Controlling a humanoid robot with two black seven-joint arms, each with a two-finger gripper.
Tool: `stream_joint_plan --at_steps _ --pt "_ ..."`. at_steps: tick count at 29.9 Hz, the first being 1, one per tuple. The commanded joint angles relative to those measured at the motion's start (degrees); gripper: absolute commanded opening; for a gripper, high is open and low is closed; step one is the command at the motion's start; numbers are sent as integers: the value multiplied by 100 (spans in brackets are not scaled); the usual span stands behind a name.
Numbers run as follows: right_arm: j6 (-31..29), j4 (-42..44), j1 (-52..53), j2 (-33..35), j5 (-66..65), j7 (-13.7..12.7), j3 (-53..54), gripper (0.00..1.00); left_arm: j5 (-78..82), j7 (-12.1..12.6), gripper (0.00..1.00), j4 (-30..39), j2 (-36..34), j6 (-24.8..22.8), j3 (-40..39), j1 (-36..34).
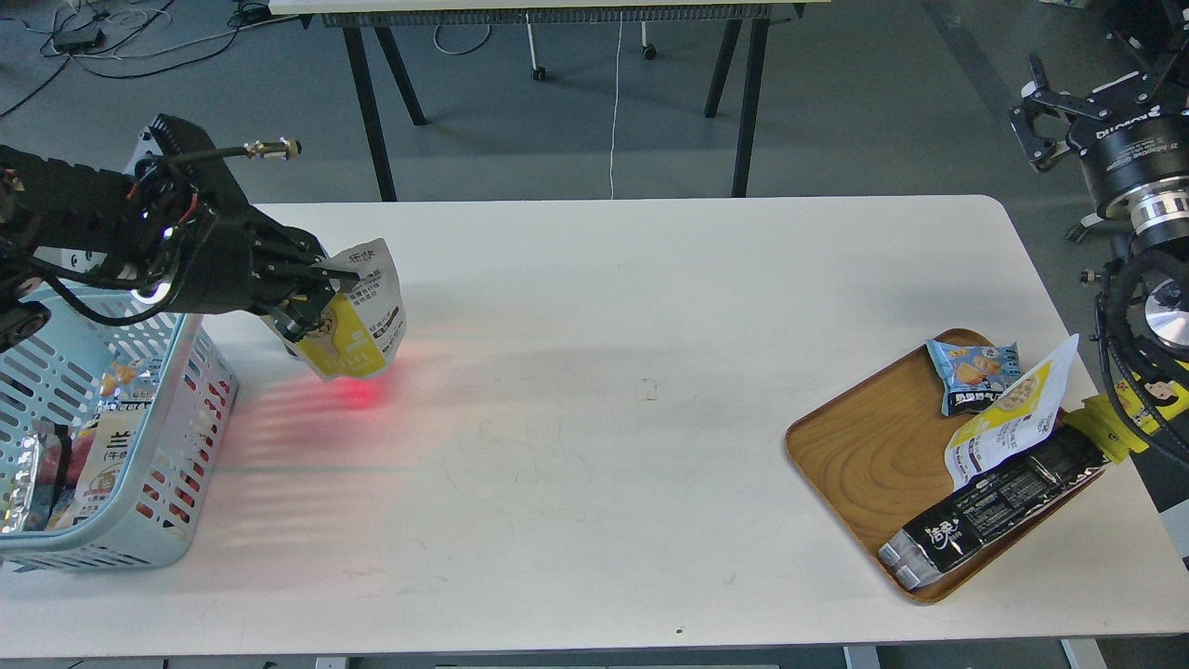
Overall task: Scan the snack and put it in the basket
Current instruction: 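Lift the yellow bag with the left gripper over the scanner, then move the bag over the blue basket and release it inside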
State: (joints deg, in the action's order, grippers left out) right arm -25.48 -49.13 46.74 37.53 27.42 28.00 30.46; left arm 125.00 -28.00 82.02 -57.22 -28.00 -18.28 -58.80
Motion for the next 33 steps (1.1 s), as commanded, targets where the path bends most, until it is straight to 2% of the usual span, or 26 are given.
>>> stream_joint_plan --at_steps 1,33 --pt "-1 0 1 0 0 0 4 99 0 0 0 7 26 0 0 1" --pt "8 0 89 -9 0 0 -5 99 0 0 0 -29 123 0 9 132"
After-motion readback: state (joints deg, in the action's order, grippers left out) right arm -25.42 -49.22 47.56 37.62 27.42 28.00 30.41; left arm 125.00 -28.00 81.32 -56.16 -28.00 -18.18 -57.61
